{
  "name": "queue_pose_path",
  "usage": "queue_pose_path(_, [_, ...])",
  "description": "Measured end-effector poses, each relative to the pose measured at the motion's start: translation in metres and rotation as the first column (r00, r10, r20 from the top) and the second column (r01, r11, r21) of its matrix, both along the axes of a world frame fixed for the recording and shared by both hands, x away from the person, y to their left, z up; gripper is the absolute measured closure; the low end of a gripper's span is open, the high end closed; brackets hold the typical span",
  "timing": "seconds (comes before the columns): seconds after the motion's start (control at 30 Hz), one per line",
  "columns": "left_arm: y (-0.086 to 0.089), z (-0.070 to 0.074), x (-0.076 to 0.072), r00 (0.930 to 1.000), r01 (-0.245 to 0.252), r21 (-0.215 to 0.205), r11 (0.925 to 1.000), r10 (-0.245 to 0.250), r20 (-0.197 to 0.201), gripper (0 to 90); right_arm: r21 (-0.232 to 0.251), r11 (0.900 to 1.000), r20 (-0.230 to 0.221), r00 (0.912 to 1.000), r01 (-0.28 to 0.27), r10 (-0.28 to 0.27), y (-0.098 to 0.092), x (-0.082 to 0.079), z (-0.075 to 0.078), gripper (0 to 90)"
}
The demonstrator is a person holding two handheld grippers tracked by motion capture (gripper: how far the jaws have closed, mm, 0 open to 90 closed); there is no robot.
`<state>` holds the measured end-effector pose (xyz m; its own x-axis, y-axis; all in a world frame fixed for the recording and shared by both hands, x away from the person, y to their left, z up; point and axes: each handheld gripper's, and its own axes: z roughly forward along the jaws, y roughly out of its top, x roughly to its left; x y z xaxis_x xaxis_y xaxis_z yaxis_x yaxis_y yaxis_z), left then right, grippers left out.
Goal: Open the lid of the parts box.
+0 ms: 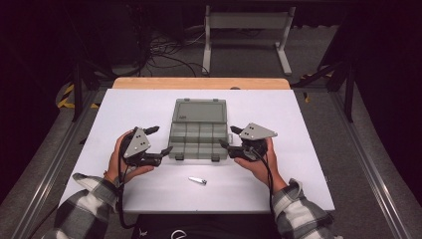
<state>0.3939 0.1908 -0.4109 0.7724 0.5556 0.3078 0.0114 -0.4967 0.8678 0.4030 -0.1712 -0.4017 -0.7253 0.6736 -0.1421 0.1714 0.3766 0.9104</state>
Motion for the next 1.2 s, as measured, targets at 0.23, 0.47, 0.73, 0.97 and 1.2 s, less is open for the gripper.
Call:
queue_pose_path(0.23, [0.002,-0.004,-0.012,0.9994,0.033,-0.008,0.9994,-0.033,-0.006,13.7,-0.018,1.000,-0.005,1.0000,-0.004,0.003,-0.003,-0.009,-0.003,25.7])
queue_pose_path(0.47, [0.005,-0.011,-0.021,0.9980,0.061,0.000,0.9982,-0.061,-0.021,8.2,-0.030,0.999,-0.004,0.9997,-0.024,0.023,-0.003,-0.018,-0.004,22.7])
queue_pose_path(0.73, [0.011,-0.022,-0.035,0.9952,0.084,0.002,0.9965,-0.084,-0.052,6.1,-0.033,0.994,-0.049,0.9938,-0.101,0.100,0.000,-0.035,-0.010,25.3])
queue_pose_path(0.97, [0.017,-0.032,-0.043,0.9925,0.096,0.023,0.9951,-0.094,-0.077,5.3,-0.057,0.989,-0.091,0.9872,-0.136,0.131,0.005,-0.046,-0.019,26.4])
queue_pose_path(1.2, [0.025,-0.038,-0.053,0.9894,0.090,0.007,0.9959,-0.089,-0.115,4.4,-0.098,0.975,-0.151,0.9715,-0.199,0.183,0.021,-0.051,-0.032,27.9])
